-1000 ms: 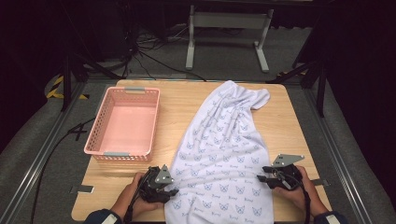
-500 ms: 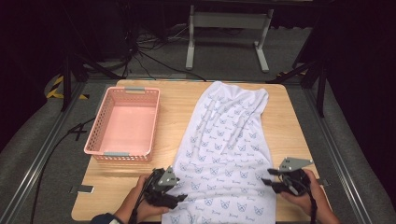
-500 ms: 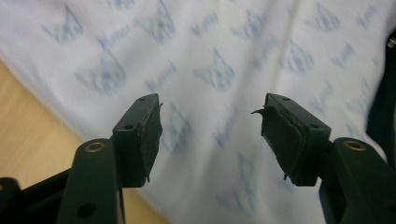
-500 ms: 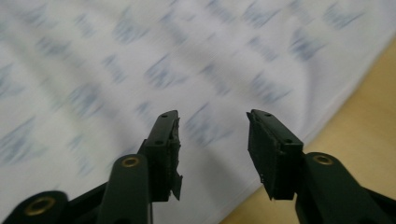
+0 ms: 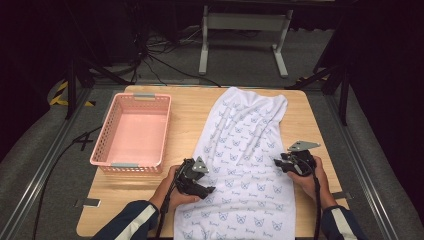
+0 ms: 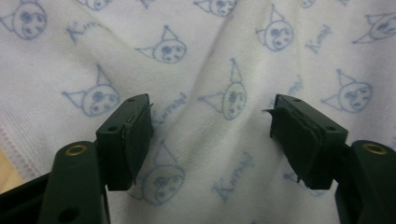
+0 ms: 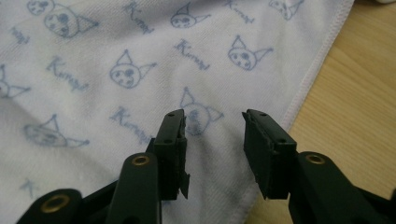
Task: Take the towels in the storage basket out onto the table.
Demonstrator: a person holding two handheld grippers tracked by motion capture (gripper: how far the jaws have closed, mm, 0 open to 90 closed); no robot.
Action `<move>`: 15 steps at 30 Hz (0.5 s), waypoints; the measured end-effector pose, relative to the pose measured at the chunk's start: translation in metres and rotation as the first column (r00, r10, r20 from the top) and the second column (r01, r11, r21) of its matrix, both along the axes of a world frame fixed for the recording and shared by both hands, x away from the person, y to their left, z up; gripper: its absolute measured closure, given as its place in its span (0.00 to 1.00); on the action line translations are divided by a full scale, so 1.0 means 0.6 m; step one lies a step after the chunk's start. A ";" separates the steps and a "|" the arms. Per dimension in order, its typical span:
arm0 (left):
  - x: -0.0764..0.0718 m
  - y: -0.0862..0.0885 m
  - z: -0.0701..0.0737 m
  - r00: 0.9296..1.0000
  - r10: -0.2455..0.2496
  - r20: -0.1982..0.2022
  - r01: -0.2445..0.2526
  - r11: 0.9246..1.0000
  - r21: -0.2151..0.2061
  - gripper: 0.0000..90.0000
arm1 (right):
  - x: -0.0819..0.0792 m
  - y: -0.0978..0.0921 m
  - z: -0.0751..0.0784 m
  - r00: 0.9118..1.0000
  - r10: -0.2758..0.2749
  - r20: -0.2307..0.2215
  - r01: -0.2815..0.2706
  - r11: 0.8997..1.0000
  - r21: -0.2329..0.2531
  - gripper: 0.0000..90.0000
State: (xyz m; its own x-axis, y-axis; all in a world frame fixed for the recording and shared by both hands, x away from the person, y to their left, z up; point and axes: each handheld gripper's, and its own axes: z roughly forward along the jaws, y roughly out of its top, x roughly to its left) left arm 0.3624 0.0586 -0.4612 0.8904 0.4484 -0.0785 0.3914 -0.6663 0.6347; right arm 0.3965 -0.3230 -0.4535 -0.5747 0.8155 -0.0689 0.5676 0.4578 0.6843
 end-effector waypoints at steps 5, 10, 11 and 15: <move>-0.044 -0.005 -0.002 0.998 -0.060 0.021 0.060 0.998 0.020 0.34 | -0.029 -0.034 0.004 0.999 -0.017 -0.031 0.017 1.000 -0.005 0.65; -0.068 -0.011 0.009 0.989 -0.141 -0.043 0.141 0.990 0.017 0.40 | -0.056 -0.053 0.018 0.992 -0.016 -0.122 0.009 0.998 -0.058 0.65; -0.063 -0.014 0.013 0.992 -0.127 -0.020 0.127 0.992 0.010 0.39 | -0.058 -0.054 0.021 0.991 -0.016 -0.132 0.005 0.996 -0.085 0.66; -0.020 -0.022 0.043 0.997 -0.038 0.061 0.041 0.998 -0.046 0.37 | -0.047 -0.054 0.042 0.996 -0.049 -0.071 0.043 0.996 -0.083 0.67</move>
State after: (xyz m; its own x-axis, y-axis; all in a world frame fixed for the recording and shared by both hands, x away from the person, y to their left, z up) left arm 0.3503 0.0455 -0.4356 0.9112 0.4096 -0.0445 0.3255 -0.6493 0.6874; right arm 0.3683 -0.3555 -0.4282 -0.5424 0.8347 -0.0956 0.6363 0.4824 0.6021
